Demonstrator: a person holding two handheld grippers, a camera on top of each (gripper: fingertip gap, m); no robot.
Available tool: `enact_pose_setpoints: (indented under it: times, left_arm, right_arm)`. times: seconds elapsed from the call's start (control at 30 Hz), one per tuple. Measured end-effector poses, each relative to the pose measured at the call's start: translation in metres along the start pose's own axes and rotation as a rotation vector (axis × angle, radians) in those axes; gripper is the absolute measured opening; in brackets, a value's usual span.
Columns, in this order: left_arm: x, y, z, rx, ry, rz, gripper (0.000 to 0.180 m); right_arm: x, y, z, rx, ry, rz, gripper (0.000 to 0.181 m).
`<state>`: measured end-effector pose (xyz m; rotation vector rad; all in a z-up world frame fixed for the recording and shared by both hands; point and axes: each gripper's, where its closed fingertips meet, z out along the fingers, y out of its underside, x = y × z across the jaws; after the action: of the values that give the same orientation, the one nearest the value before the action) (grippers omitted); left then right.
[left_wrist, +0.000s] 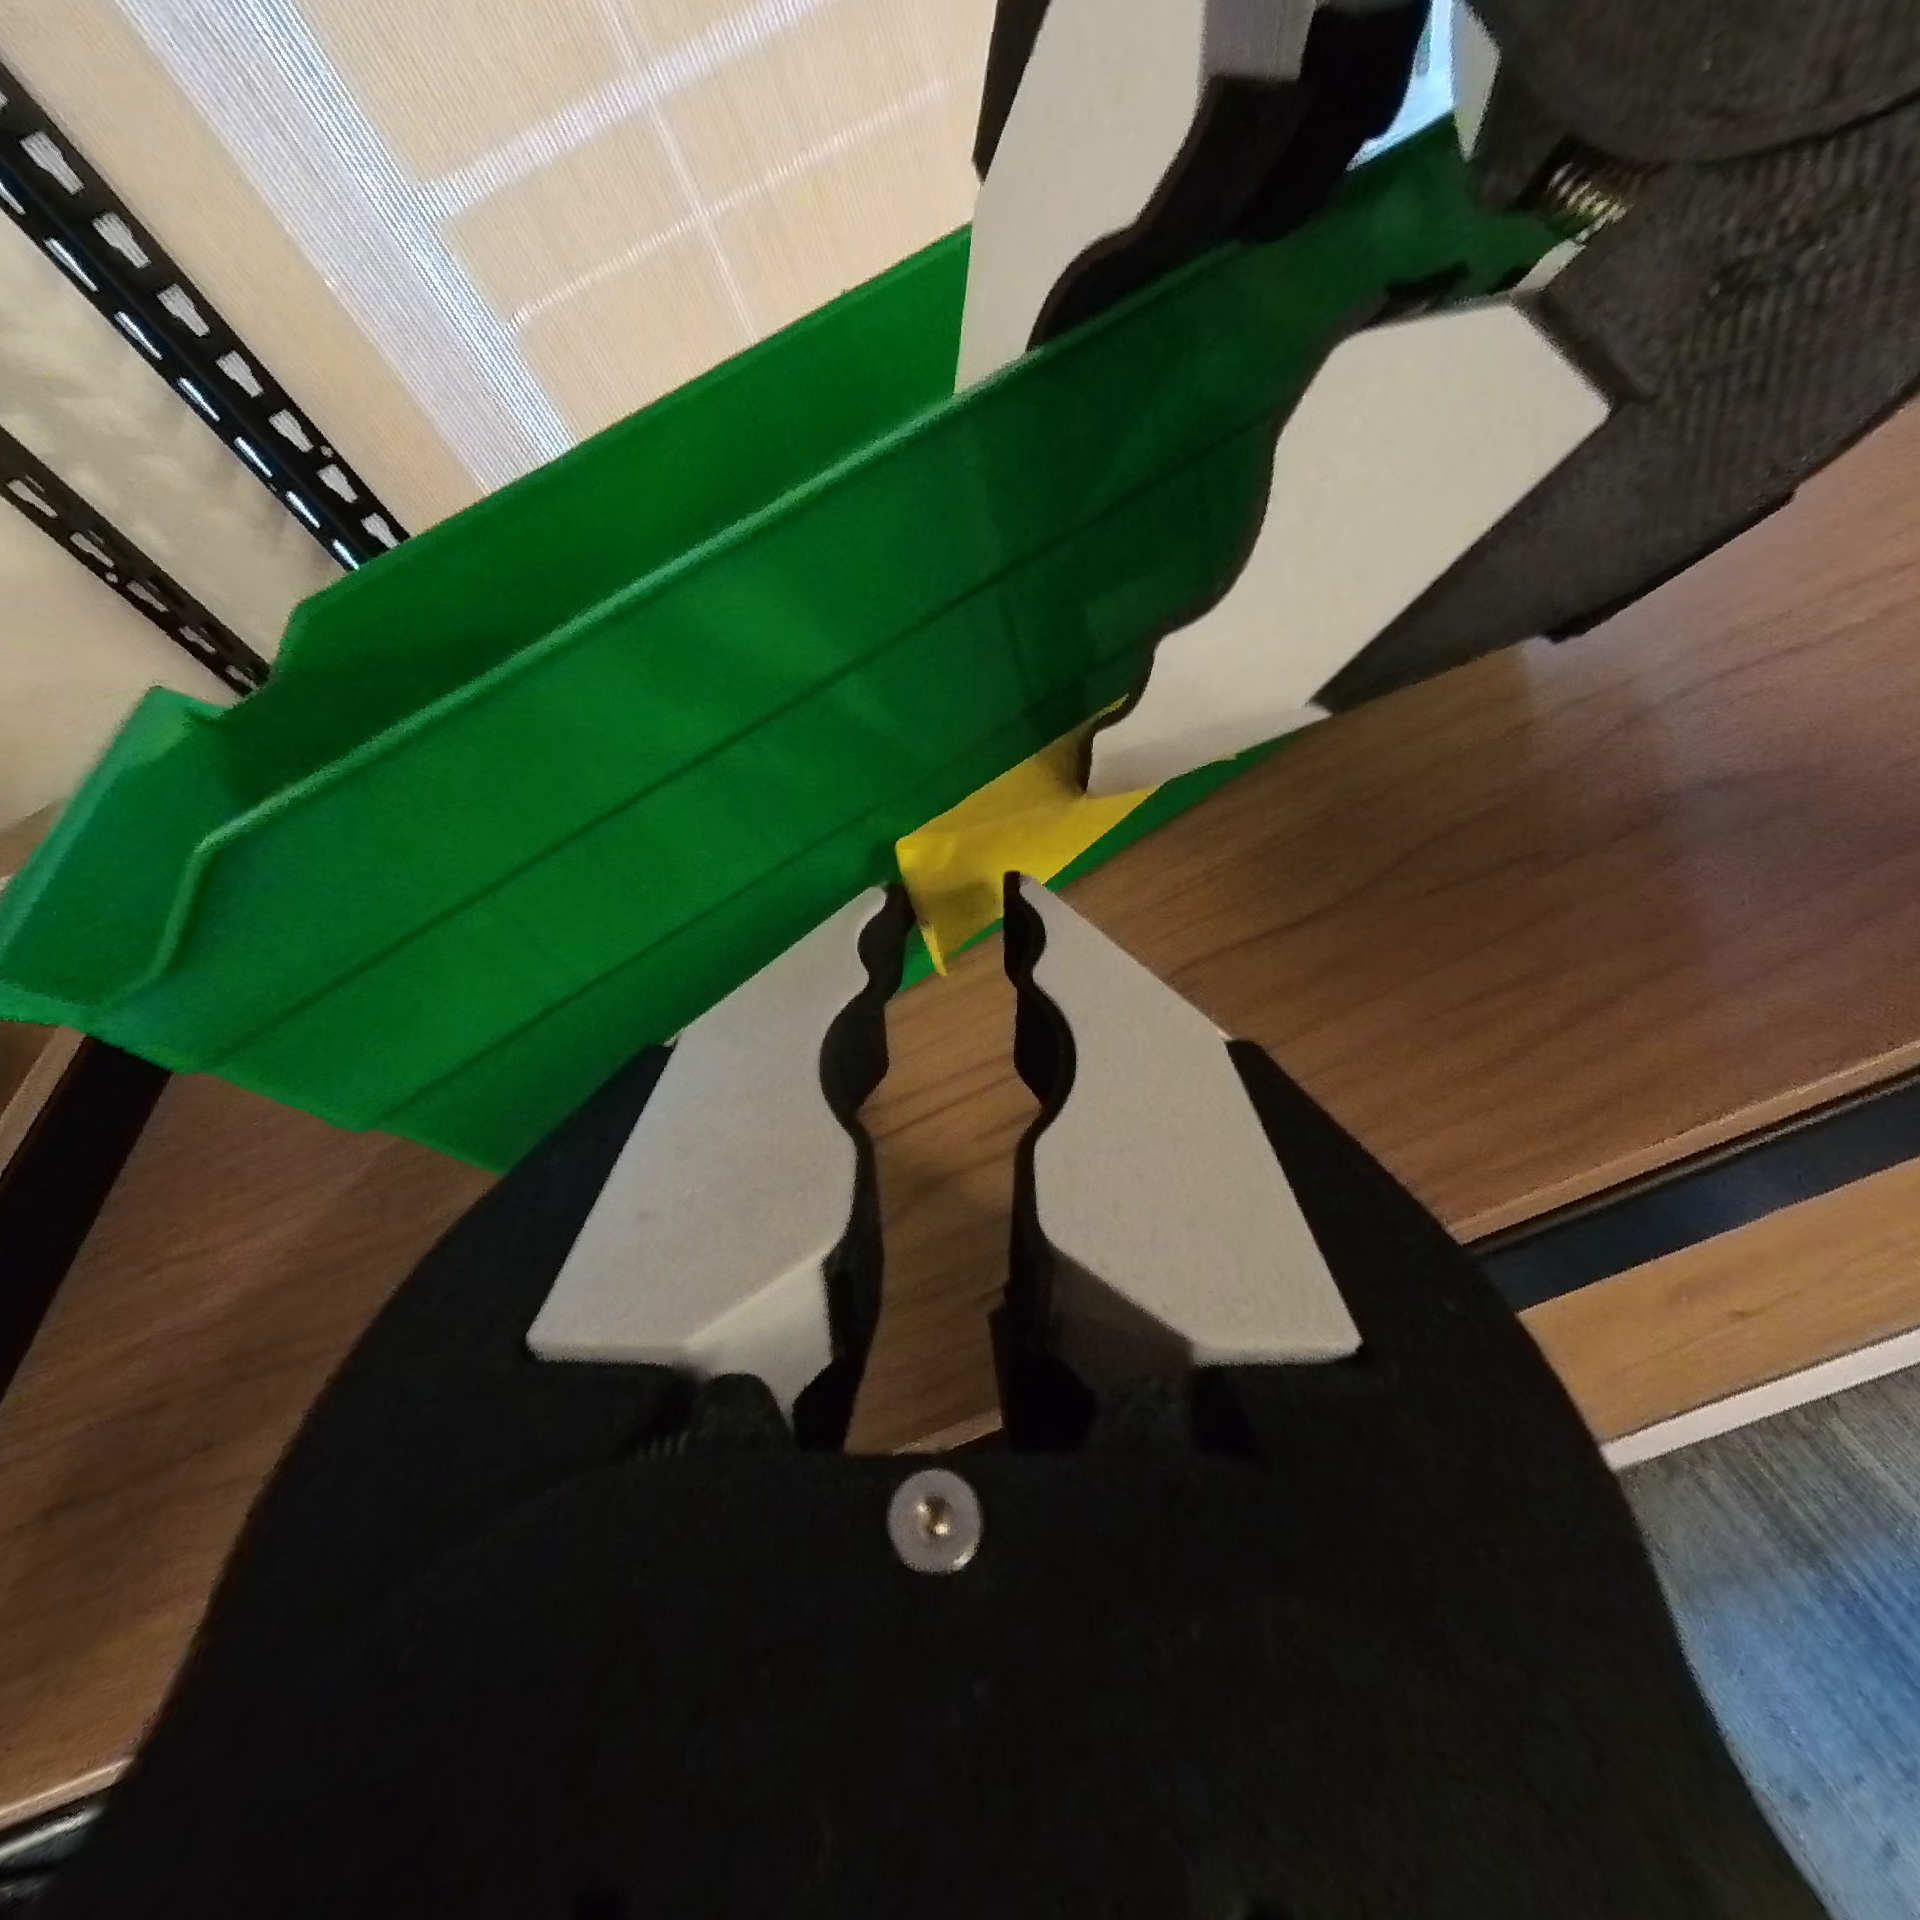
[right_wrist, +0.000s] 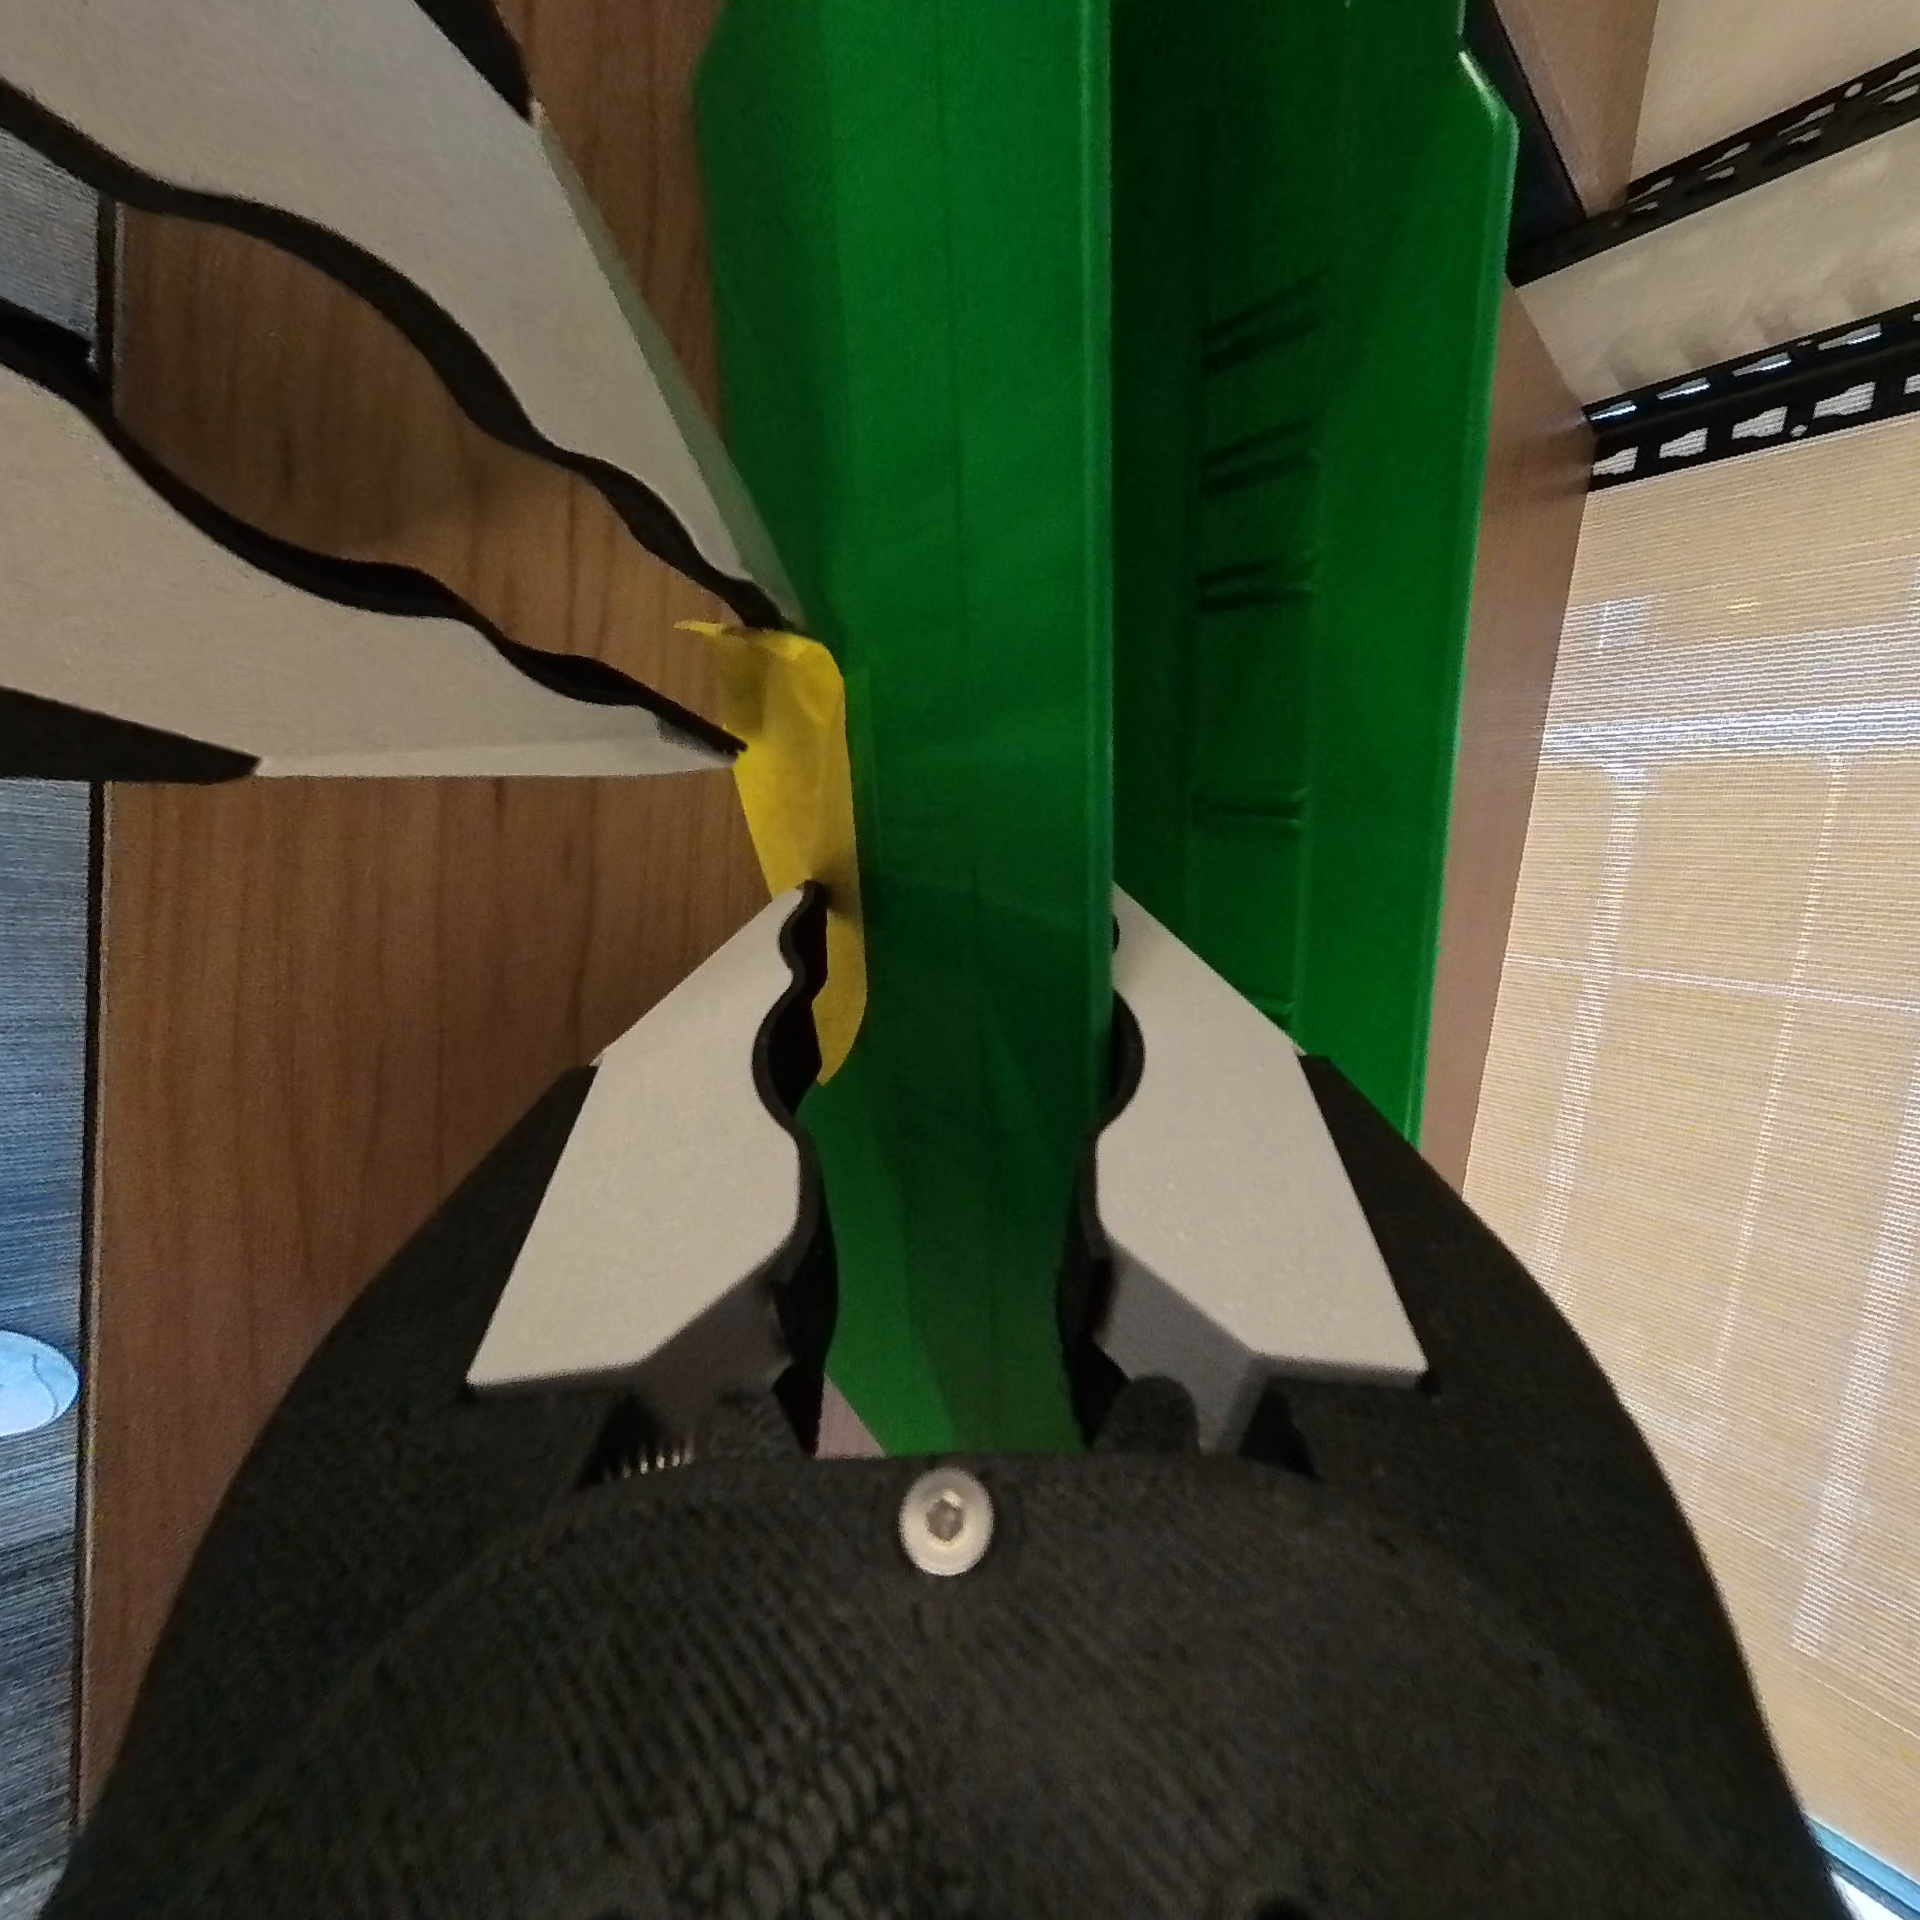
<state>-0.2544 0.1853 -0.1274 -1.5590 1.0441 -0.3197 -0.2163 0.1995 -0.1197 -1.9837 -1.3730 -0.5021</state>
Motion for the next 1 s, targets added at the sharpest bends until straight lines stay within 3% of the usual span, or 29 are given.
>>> enact_pose_setpoints:
  times: [0.37, 0.4, 0.47, 0.53, 0.7, 1.0]
  left_arm:
    - [-0.002, 0.005, 0.003, -0.088, -0.026, 0.023, 0.020]
    - [-0.004, 0.006, 0.003, -0.096, -0.037, 0.017, 0.023]
    - [-0.021, 0.009, 0.001, -0.118, -0.135, 0.029, 0.048]
    - [-0.028, 0.012, -0.001, -0.134, -0.151, 0.017, 0.056]
    - [-0.021, 0.008, -0.010, -0.042, -0.063, -0.047, 0.063]
    - [-0.042, -0.016, -0.036, 0.090, 0.007, 0.052, 0.076]
  right_arm:
    - [0.000, 0.000, 0.000, -0.002, 0.008, 0.001, 0.047]
    - [0.000, 0.000, 0.000, -0.001, 0.009, 0.003, 0.048]
    - [0.002, 0.002, 0.001, -0.014, 0.018, 0.006, 0.047]
    - [0.003, 0.003, 0.002, -0.021, 0.022, 0.007, 0.046]
    - [0.003, 0.001, 0.001, -0.001, 0.015, 0.029, 0.046]
    - [0.011, -0.004, -0.011, 0.085, -0.030, 0.096, 0.070]
